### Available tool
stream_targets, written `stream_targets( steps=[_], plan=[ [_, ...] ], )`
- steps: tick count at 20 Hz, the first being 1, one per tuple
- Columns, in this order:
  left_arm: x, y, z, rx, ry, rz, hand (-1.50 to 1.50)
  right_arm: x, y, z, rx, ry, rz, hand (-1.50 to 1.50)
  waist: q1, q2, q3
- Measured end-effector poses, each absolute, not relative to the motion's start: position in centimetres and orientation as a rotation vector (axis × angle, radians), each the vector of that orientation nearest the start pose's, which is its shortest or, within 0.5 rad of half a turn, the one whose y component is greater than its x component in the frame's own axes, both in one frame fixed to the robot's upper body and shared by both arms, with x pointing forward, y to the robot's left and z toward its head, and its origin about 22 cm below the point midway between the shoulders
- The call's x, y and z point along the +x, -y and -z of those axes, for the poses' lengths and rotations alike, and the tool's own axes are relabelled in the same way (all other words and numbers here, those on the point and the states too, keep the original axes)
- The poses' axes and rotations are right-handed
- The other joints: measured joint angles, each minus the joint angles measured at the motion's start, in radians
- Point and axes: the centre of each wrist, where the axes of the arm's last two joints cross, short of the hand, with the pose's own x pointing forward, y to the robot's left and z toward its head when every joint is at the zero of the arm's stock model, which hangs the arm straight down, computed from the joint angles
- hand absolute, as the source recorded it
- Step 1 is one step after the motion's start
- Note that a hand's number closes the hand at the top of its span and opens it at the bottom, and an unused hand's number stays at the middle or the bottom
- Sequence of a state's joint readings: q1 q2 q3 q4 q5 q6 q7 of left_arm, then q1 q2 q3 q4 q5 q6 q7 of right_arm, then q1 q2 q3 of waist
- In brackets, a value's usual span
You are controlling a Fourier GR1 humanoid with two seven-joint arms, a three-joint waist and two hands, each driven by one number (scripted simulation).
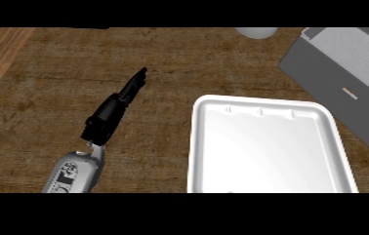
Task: Pick the croissant from the tray and place it in the cardboard box
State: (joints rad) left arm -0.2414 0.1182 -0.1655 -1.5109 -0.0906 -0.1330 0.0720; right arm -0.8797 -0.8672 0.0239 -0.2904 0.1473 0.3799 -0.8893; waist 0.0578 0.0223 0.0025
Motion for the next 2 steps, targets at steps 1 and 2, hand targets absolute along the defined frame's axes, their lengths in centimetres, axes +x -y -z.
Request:
stream_targets(
  steps=[1, 2],
  plan=[
    [29.08, -19.11, -4.60, -0.086, 1.624, 0.492, 0.00, 36.56, 49.17, -15.09, -0.337, 1.862, -0.685, -1.50, -0.001, 0.000, 0.001],
    [29.08, -19.21, -4.55, -0.085, 1.621, 0.495, 0.00, 36.51, 49.41, -15.40, -0.318, 1.870, -0.629, -1.50, 0.001, 0.002, 0.002]
  ],
)
